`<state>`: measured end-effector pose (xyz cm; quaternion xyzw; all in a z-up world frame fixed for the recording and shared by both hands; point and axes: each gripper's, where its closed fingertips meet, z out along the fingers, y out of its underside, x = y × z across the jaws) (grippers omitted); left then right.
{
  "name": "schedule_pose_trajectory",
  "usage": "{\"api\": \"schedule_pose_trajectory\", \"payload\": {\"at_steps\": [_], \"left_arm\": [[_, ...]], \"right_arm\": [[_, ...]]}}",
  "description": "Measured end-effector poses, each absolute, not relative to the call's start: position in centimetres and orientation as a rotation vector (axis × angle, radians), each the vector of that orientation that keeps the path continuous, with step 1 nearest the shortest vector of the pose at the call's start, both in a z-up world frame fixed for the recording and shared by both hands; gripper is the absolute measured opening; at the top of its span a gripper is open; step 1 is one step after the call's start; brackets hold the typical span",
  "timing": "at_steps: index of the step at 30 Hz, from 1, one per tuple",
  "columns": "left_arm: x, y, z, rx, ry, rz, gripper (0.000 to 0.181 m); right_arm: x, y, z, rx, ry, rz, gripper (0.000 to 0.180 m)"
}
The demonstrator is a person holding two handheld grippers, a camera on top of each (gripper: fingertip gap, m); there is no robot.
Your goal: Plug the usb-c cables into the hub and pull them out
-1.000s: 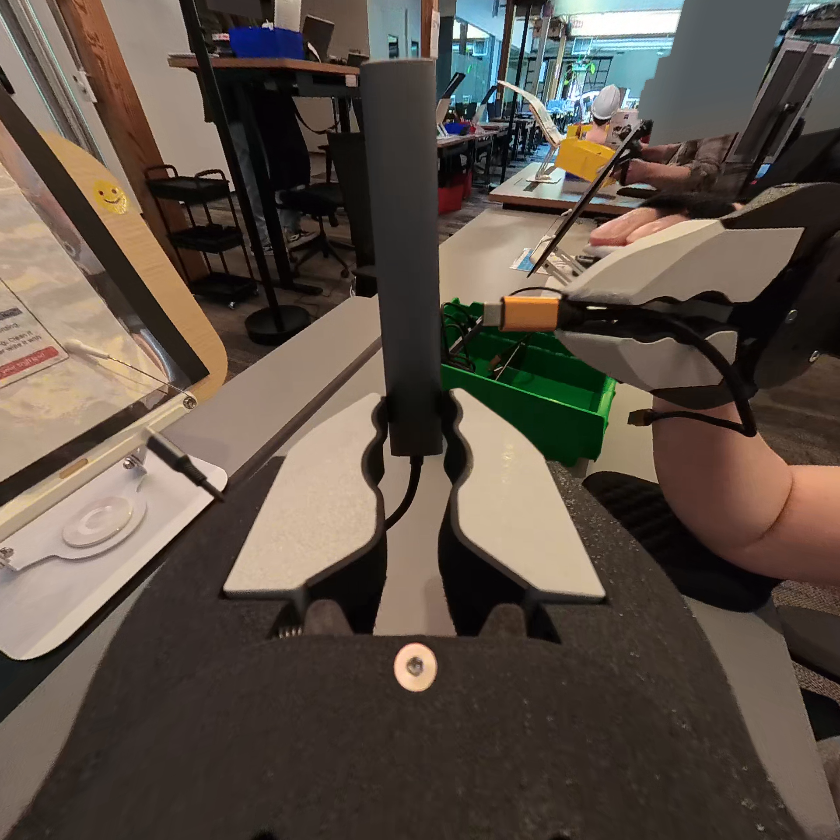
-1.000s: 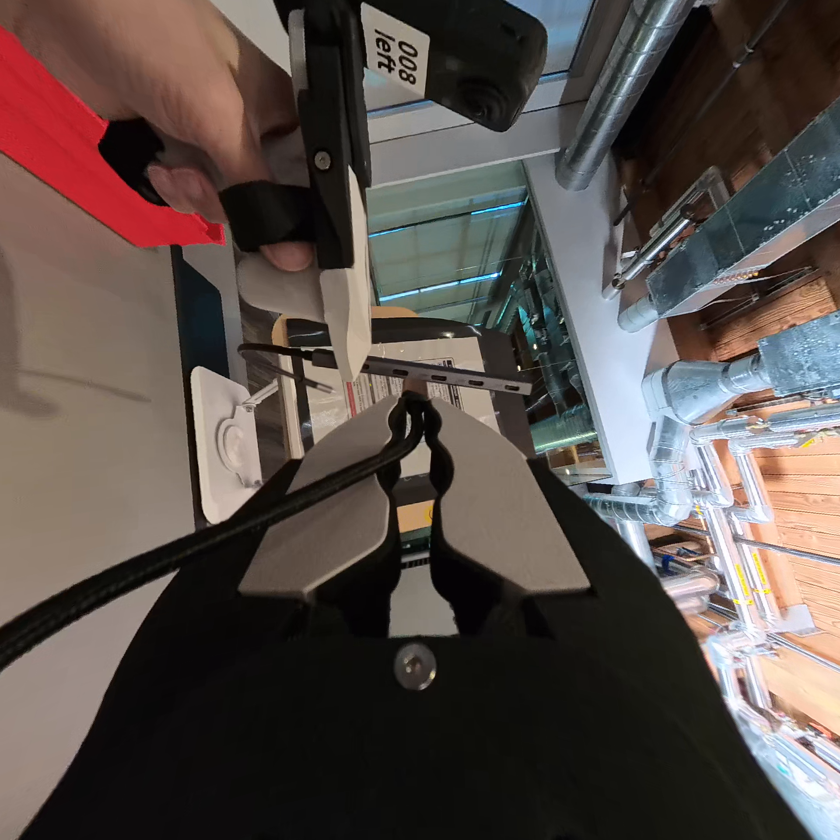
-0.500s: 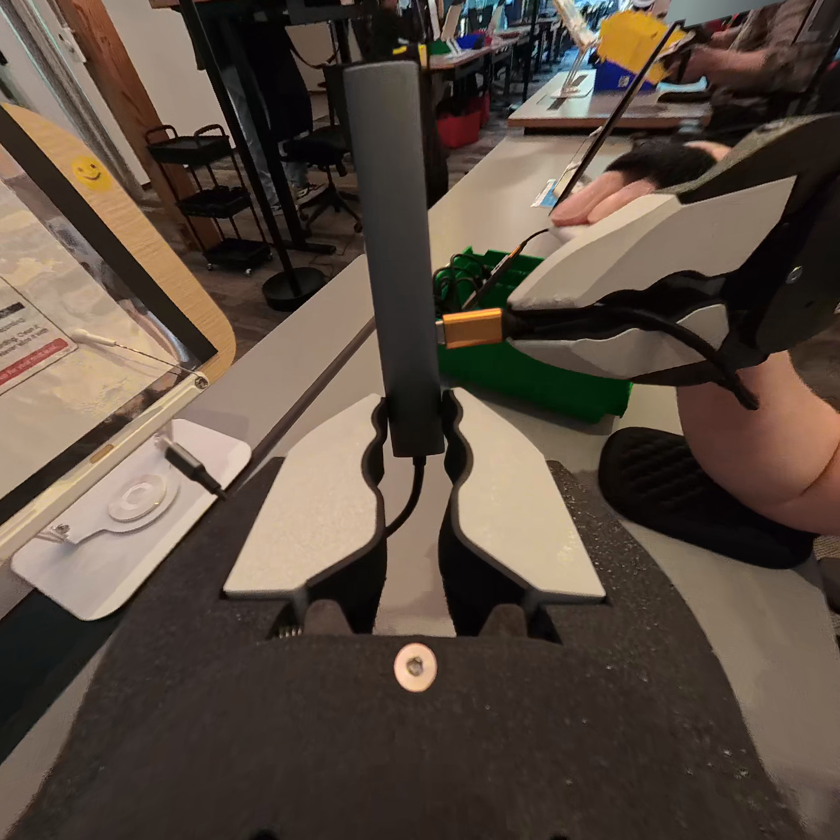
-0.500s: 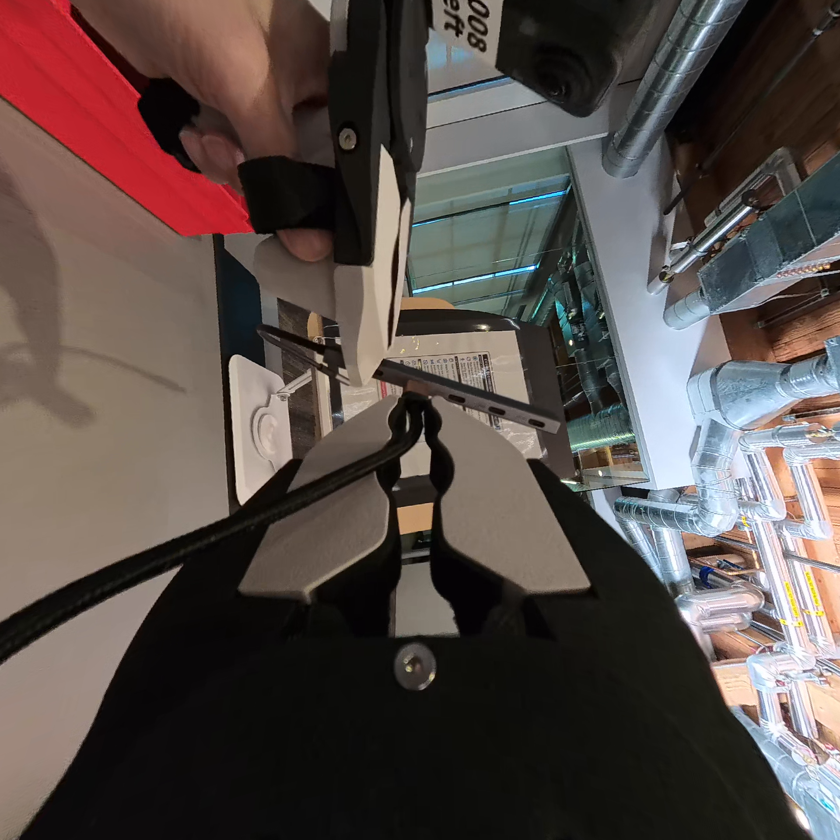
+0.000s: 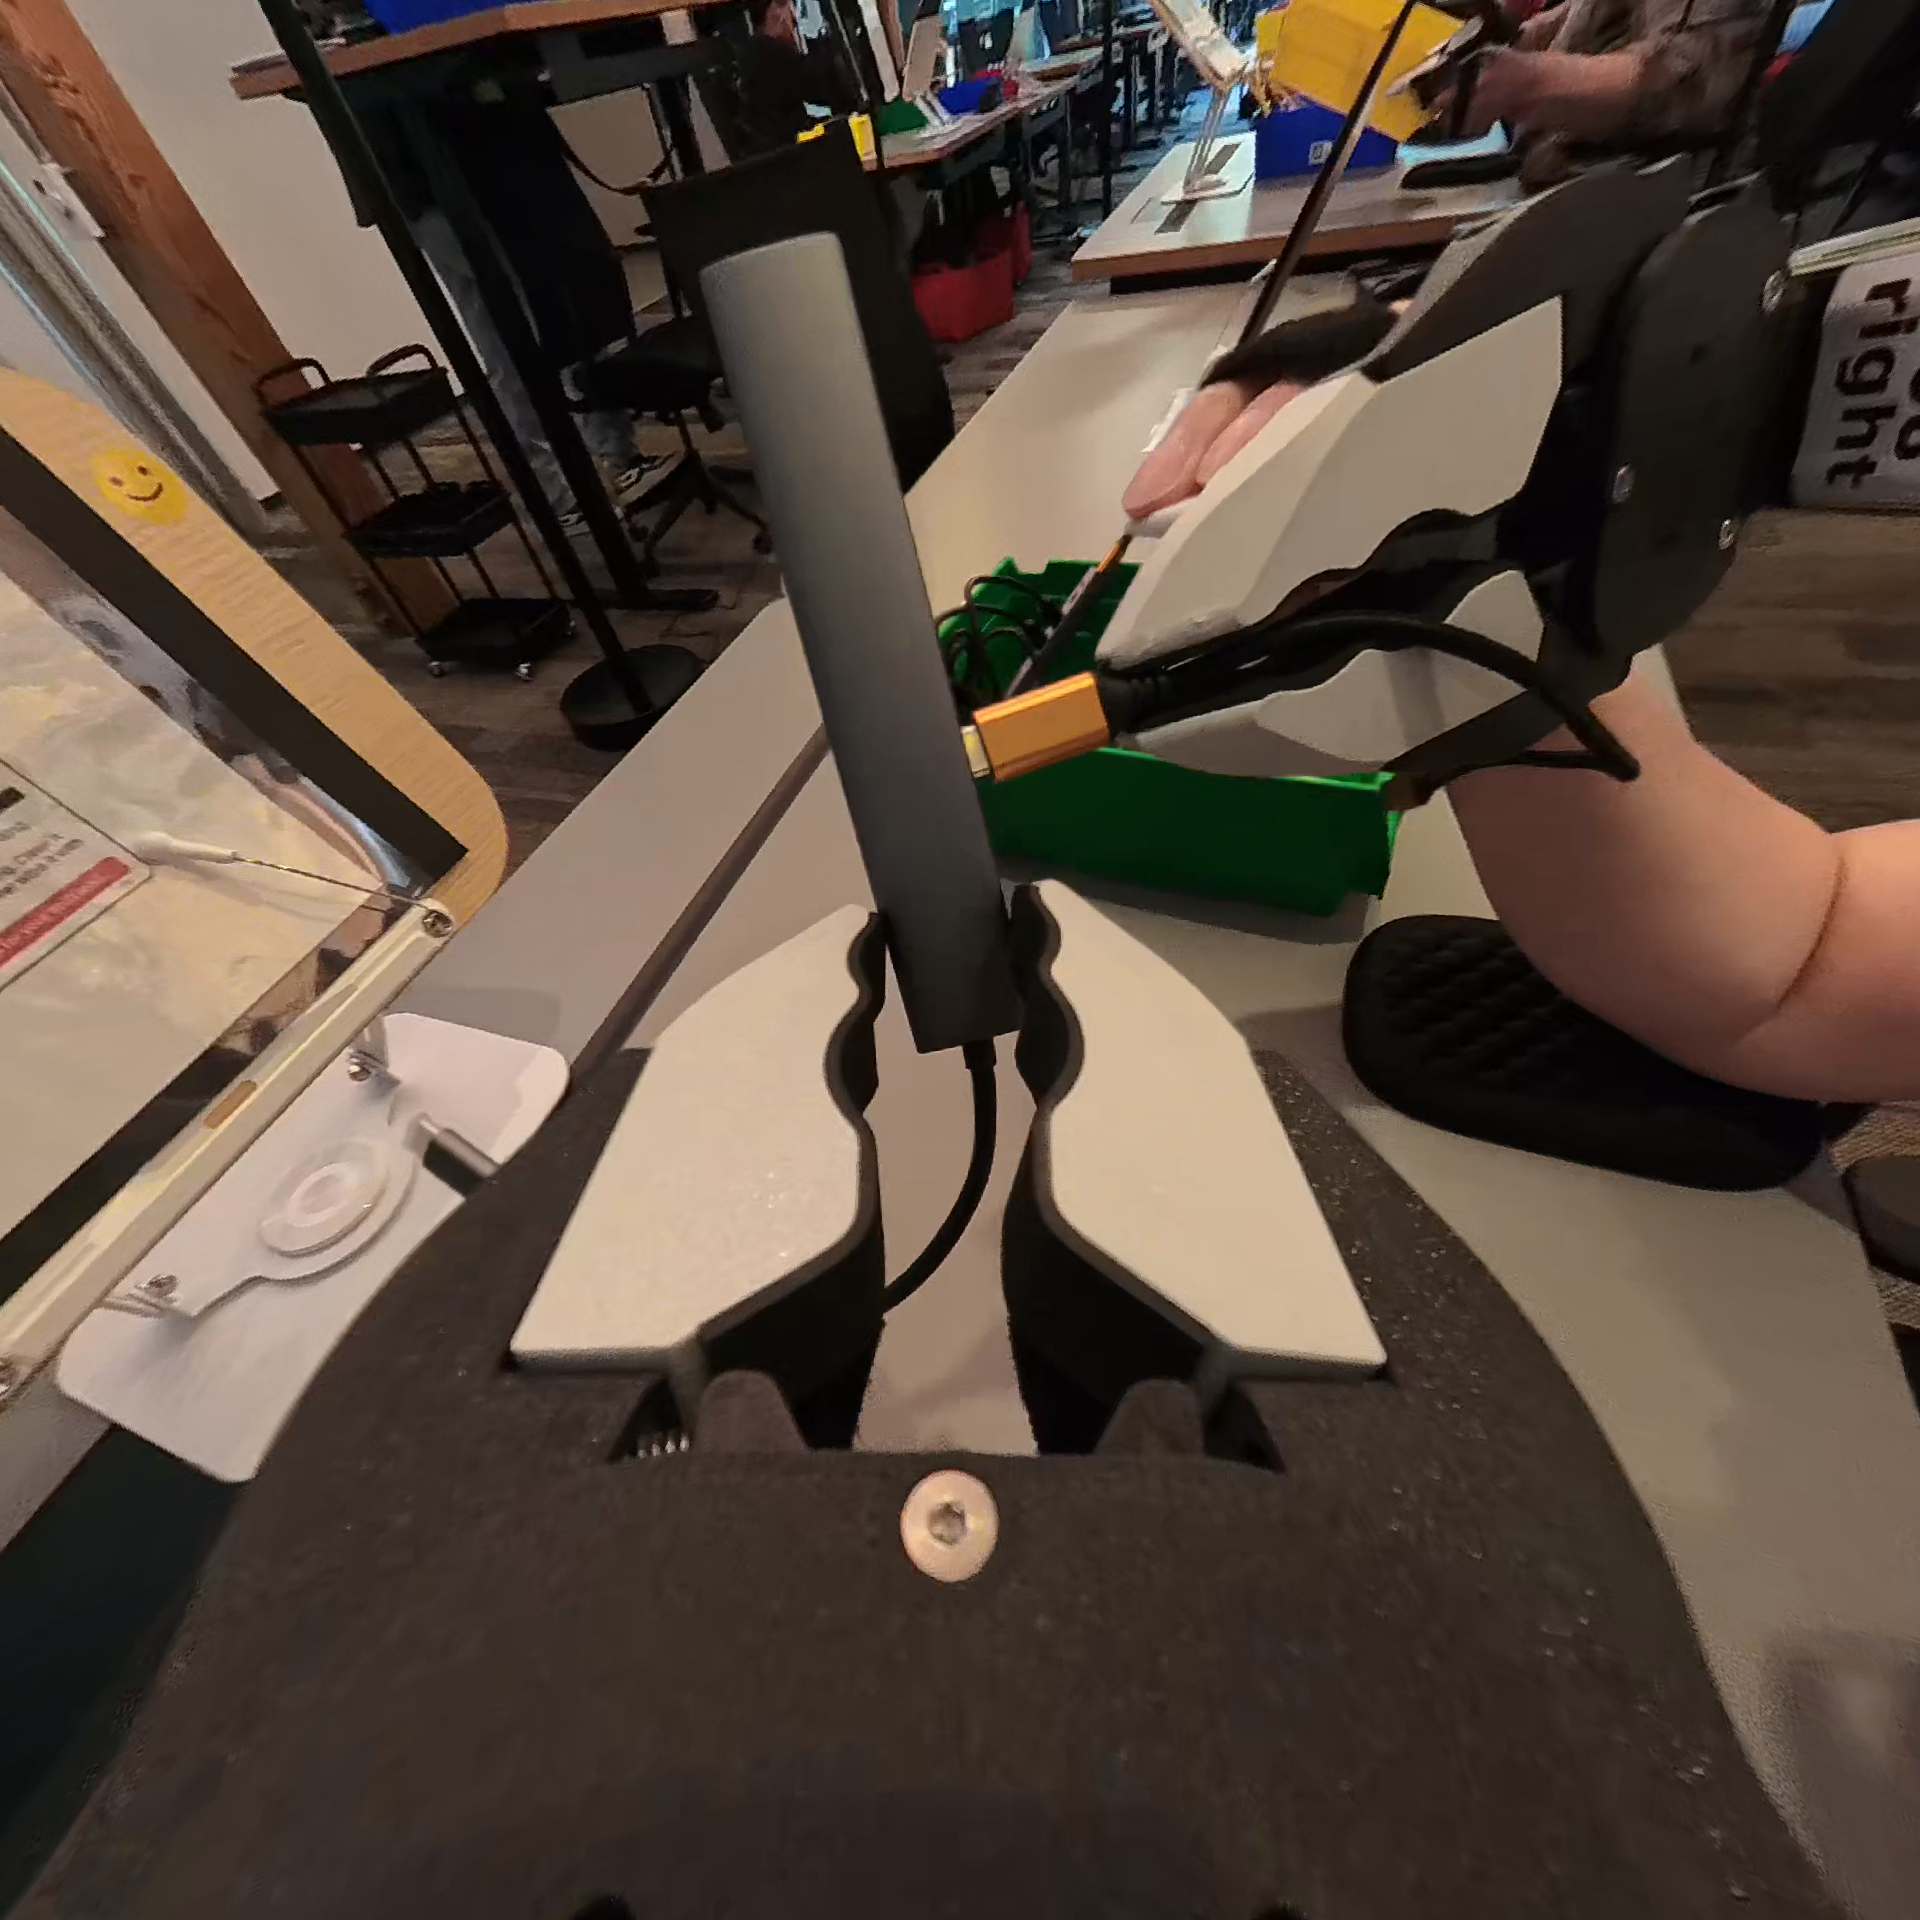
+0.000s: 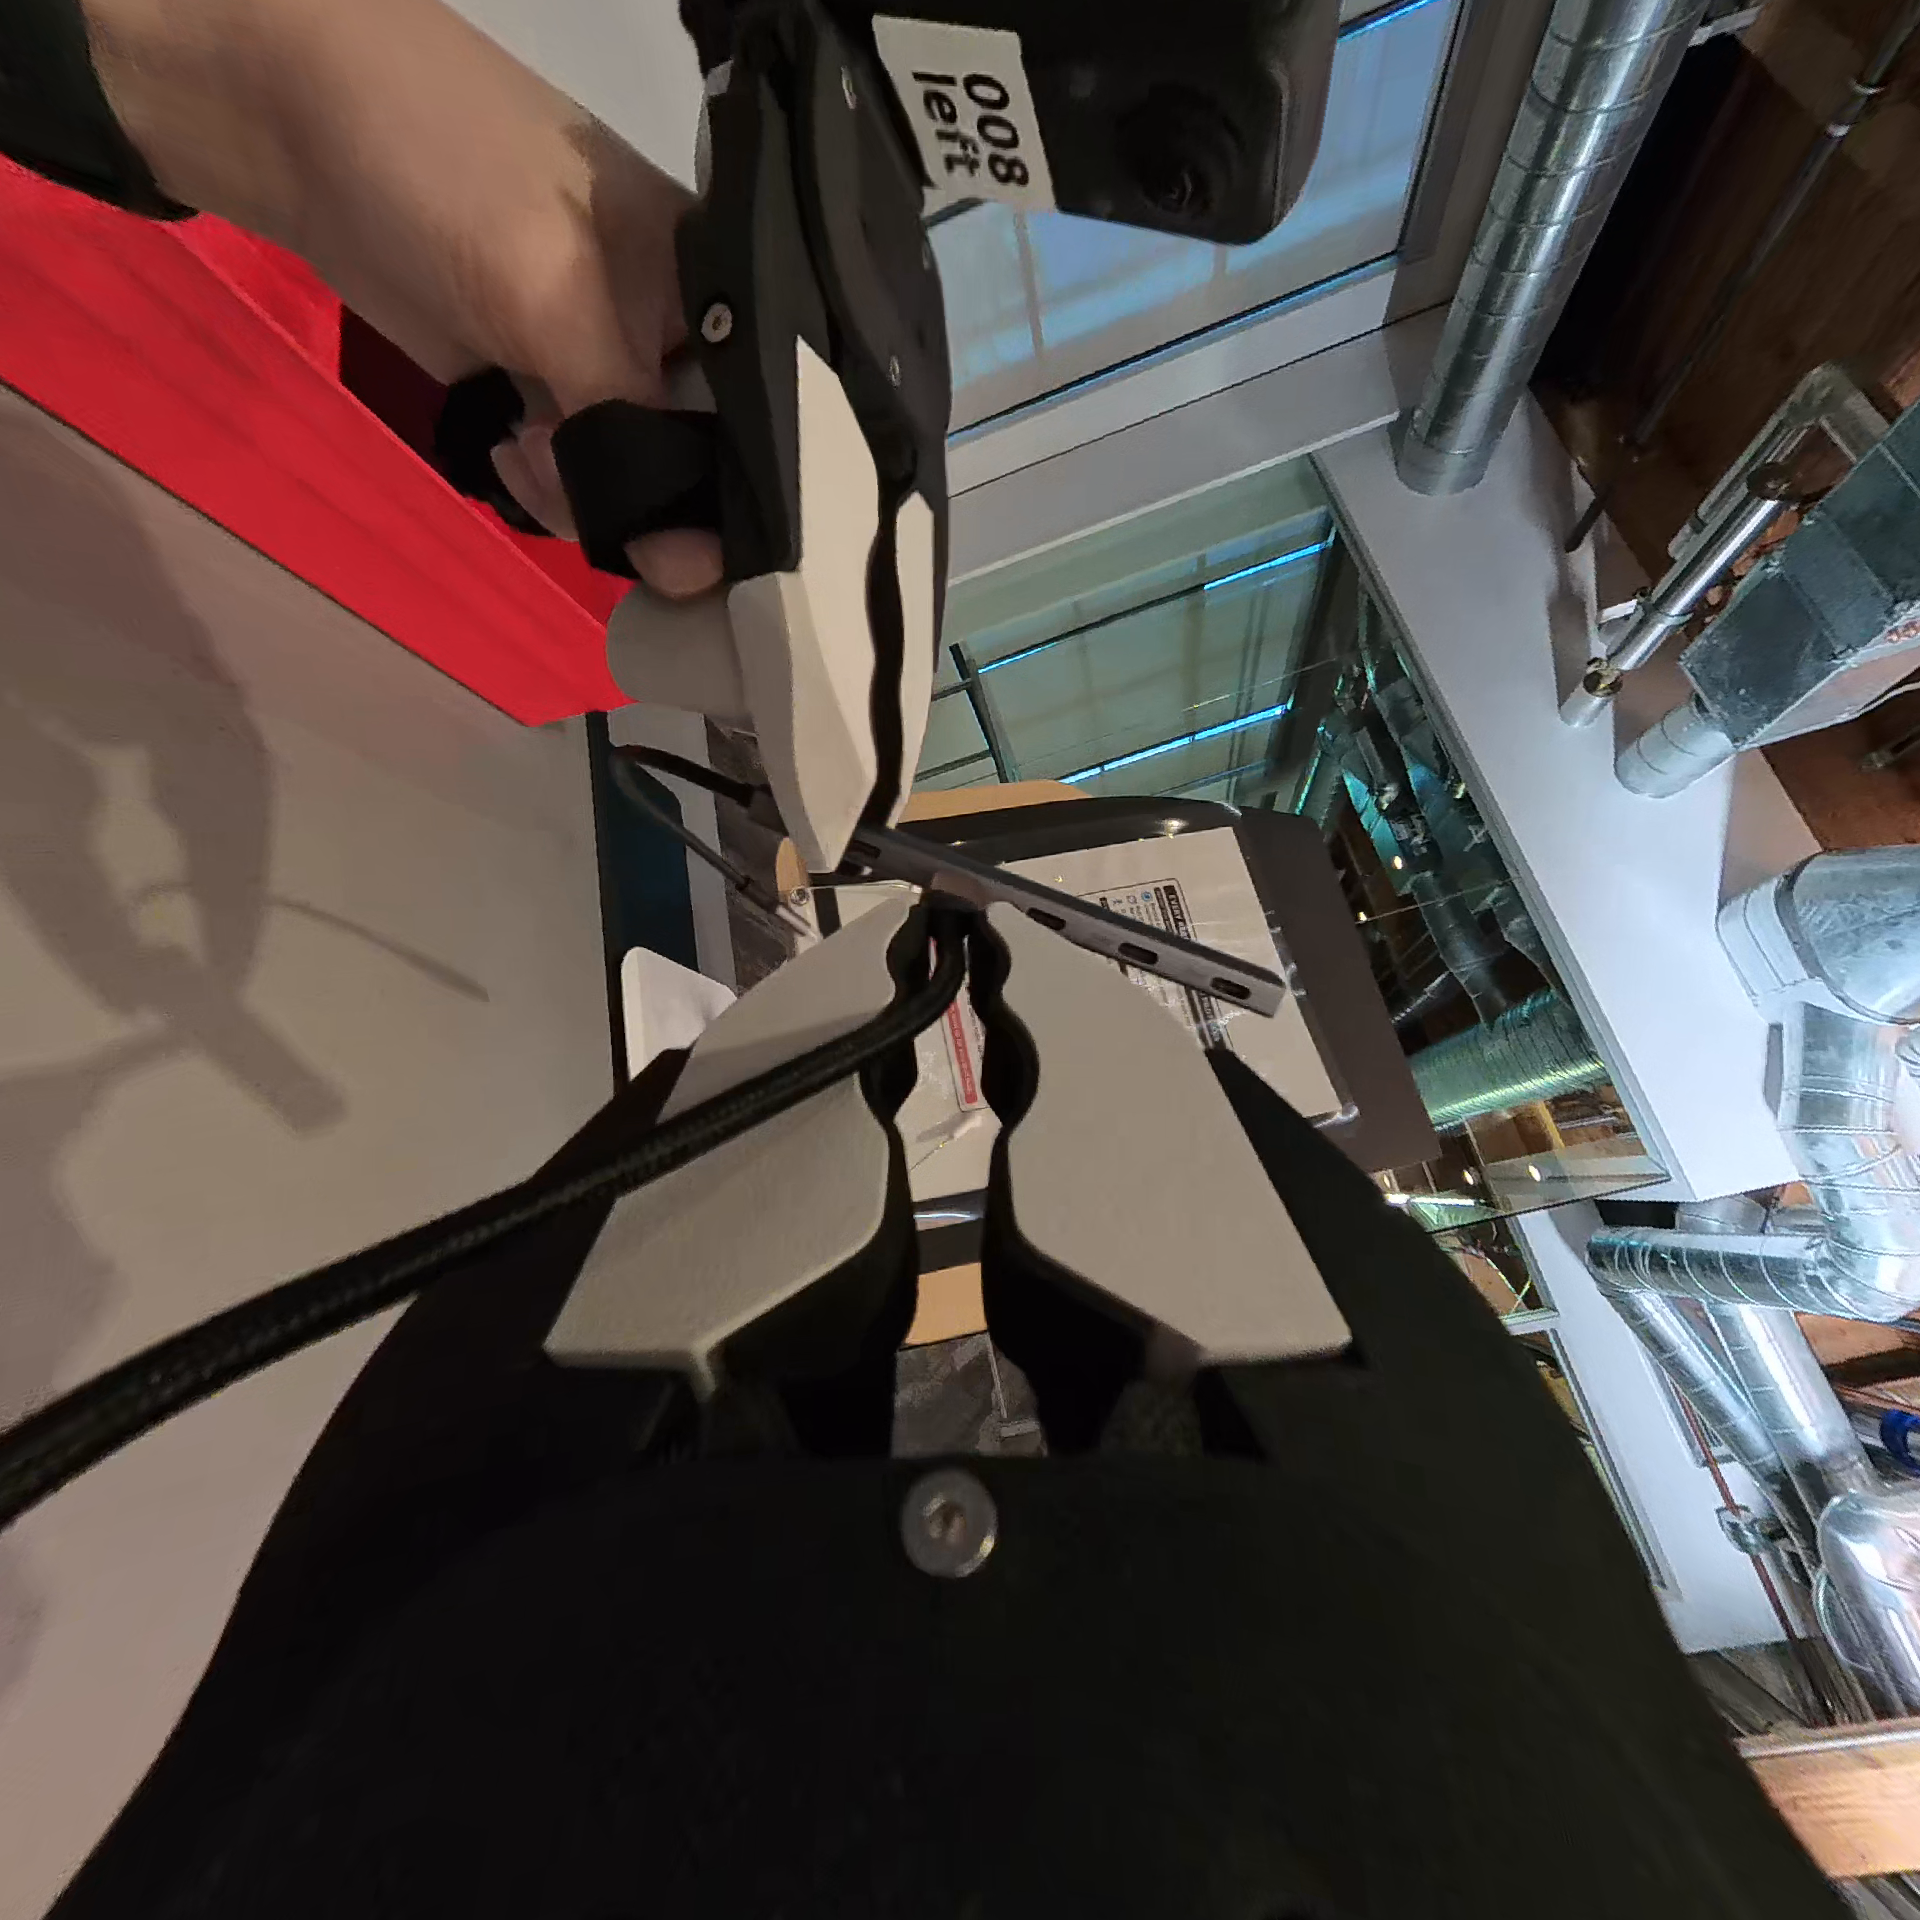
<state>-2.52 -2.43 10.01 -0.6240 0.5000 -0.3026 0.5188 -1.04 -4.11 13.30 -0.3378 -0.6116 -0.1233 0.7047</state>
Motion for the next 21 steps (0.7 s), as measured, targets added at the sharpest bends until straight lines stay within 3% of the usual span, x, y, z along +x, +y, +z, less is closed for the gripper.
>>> {"api": "schedule_pose_trajectory", "payload": {"at_steps": [21], "left_arm": [[-2.4,-2.8,10.1,-1.468,1.22,-0.6,0.023]], "right_arm": [[-0.6,-3.9,12.9,-0.748,-1.363,-0.187,0.008]]}}
